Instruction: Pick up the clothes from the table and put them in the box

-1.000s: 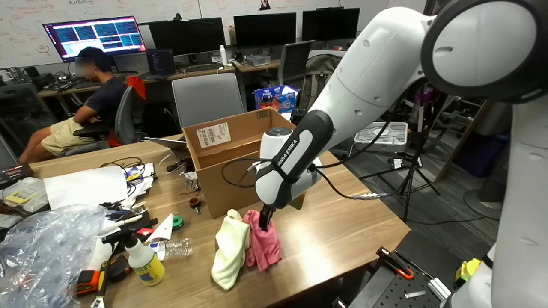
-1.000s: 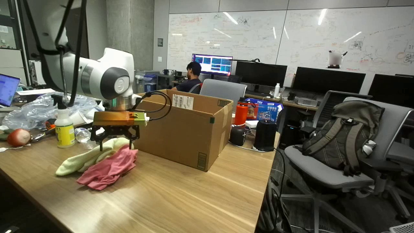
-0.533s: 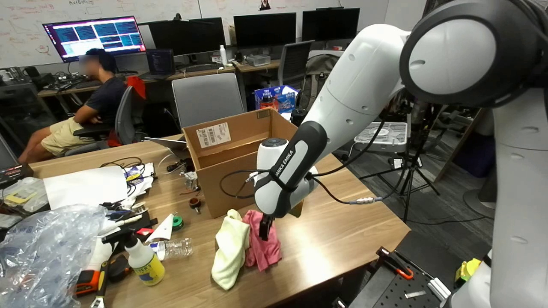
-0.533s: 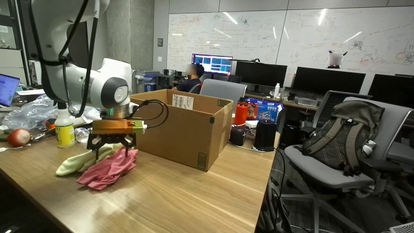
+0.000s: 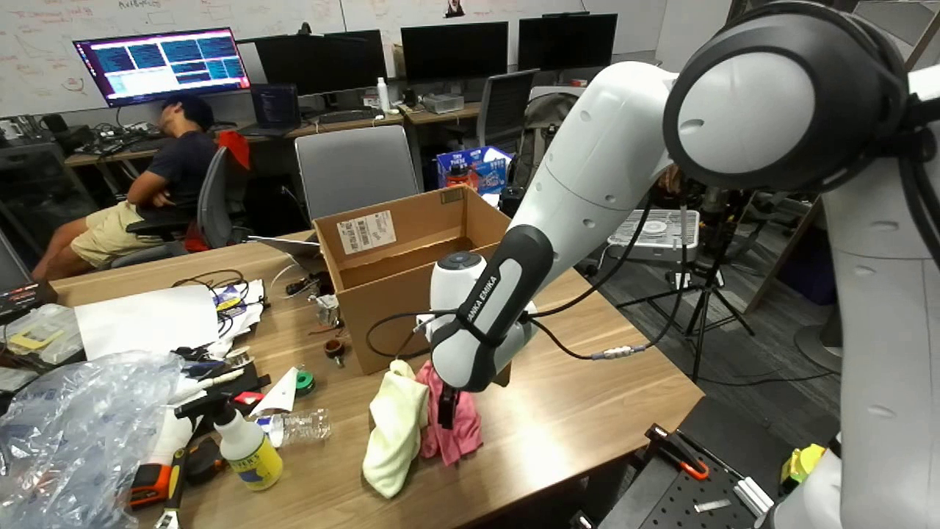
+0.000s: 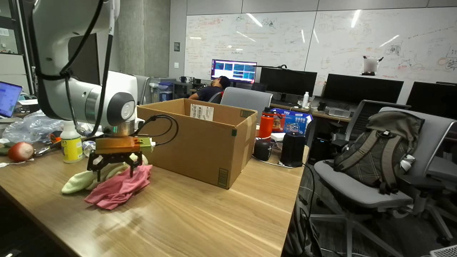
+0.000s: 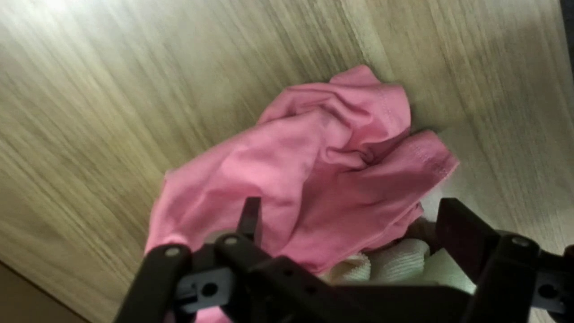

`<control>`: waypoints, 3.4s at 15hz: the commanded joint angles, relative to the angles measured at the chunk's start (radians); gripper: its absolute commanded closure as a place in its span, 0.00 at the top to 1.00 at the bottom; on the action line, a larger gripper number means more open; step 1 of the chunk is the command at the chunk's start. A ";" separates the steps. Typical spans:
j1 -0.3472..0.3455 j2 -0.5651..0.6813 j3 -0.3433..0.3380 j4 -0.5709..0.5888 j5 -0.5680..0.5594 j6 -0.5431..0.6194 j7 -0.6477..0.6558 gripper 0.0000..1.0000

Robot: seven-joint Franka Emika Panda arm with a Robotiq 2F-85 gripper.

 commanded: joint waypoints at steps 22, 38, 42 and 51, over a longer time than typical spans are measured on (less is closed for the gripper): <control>0.042 0.175 -0.110 0.114 -0.239 0.069 0.068 1.00; 0.071 0.173 -0.192 0.128 -0.288 0.093 0.113 0.12; 0.071 0.108 -0.221 0.100 -0.291 0.153 0.163 0.01; 0.090 -0.178 -0.373 0.014 -0.307 0.249 0.293 0.03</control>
